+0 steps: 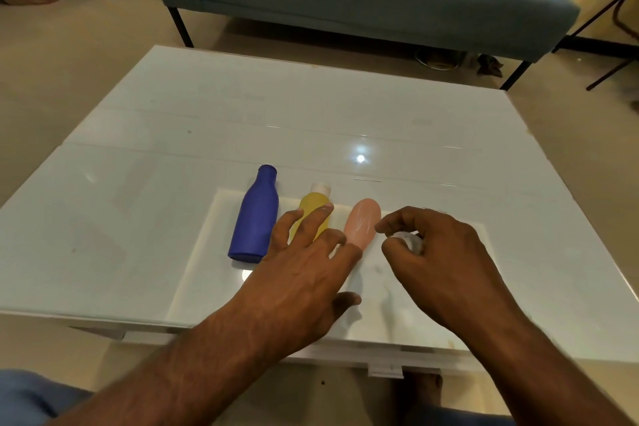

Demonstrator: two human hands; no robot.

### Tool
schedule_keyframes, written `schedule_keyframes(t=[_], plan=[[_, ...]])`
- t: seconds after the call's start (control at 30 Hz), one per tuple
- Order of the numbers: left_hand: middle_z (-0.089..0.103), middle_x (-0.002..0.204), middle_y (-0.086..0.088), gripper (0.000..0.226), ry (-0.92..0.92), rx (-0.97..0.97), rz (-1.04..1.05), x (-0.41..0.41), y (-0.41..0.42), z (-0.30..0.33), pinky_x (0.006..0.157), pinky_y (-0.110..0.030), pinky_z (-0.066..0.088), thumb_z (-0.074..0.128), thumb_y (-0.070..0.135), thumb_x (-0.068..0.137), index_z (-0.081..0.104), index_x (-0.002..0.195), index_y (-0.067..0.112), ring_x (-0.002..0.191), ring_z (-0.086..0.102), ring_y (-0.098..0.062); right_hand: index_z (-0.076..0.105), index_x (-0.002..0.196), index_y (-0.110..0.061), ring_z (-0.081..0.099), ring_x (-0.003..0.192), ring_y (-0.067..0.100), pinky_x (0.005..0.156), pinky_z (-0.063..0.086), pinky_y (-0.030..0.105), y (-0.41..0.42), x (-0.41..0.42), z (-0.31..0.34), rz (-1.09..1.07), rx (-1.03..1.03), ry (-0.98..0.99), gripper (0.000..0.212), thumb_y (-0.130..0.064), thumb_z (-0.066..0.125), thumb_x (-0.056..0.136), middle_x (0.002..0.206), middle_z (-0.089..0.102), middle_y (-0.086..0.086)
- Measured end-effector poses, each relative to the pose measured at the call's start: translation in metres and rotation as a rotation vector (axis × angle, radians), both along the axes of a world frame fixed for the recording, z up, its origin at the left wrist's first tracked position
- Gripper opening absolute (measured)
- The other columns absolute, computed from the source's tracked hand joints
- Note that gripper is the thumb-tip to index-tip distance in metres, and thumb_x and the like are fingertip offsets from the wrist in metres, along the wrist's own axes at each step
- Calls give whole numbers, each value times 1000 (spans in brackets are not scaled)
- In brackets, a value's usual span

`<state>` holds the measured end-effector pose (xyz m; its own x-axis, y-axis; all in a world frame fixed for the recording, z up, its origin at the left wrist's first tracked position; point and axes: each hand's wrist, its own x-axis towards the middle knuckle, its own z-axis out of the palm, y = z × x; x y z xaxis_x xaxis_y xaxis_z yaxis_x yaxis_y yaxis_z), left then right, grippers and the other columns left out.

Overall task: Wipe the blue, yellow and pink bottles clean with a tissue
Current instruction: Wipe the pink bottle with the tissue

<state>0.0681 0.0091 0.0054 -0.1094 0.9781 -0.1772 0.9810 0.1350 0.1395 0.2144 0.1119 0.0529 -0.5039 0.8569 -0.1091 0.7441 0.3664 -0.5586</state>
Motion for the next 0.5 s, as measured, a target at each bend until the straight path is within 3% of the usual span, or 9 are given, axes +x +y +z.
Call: schedule_keyframes(t=[0.13,0.2,0.27,0.3,0.4,0.5], plan=[[34,163,10,53,-41,72,-21,-2,-2,6,125,-53,-6,41,63,100,38,146,39,159,3,-21,70,126,-33,58,103,5,94,45,23,4,2,1,-6,2,-22,29,-24,63,99,131,68,-13],[61,142,11,40,-50,115,-54,-4,-4,6,122,-56,11,55,63,94,62,124,37,153,30,-24,68,128,-34,58,103,6,92,44,24,6,4,1,-10,9,-38,30,-25,64,99,132,68,-13],[76,114,11,28,-4,127,-72,-6,-4,2,115,-56,29,73,60,83,73,97,36,136,55,-26,68,129,-34,60,103,7,91,44,24,7,6,2,-8,7,-51,31,-26,64,100,131,68,-13],[76,112,12,25,-1,116,-62,-6,-2,2,115,-54,27,76,57,82,74,95,36,135,56,-25,67,130,-34,60,105,7,91,45,25,7,6,2,-4,3,-60,32,-25,63,99,131,67,-13],[60,143,11,32,-41,48,19,-2,2,-1,124,-46,1,58,52,98,63,124,34,152,28,-19,65,134,-33,63,110,11,91,45,26,5,7,1,11,-17,-93,36,-22,62,99,135,65,-11],[48,155,9,37,-62,39,87,2,4,-3,125,-43,-2,50,53,101,52,133,34,154,21,-17,60,141,-33,63,117,15,90,41,25,7,9,-1,20,-5,-136,42,-21,58,101,145,59,-8]])
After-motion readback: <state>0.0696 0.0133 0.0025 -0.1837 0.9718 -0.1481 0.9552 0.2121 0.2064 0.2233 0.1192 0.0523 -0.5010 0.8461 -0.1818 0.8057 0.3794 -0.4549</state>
